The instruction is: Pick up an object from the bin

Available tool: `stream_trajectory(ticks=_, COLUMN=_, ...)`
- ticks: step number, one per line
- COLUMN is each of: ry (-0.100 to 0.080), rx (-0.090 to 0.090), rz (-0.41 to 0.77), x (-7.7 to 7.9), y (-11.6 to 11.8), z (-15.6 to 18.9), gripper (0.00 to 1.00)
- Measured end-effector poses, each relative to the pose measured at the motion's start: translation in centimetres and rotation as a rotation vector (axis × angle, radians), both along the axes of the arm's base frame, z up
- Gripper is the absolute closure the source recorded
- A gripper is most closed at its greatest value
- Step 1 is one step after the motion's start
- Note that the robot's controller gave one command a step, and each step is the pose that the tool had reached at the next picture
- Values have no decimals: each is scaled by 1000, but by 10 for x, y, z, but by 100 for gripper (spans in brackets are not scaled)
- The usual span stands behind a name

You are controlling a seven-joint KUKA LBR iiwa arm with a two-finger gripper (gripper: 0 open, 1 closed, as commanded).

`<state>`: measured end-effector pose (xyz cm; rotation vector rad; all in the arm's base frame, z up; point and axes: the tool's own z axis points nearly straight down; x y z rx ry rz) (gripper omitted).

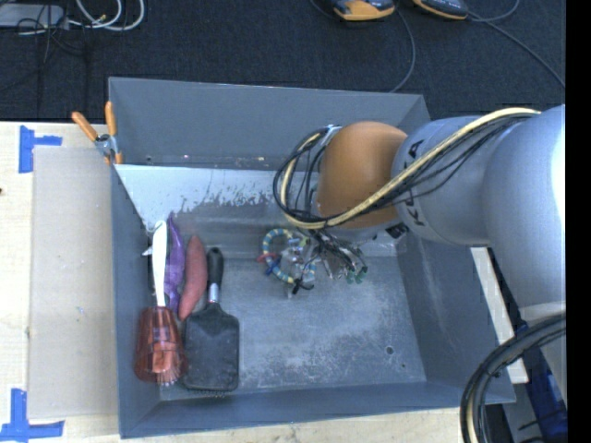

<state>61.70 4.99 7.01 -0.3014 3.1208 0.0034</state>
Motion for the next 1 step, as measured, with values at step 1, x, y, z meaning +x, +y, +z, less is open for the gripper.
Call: stream_trajectory(ticks=1, ry=9, rx=-1, rz=3, x=-3, y=2, z=41, gripper=100)
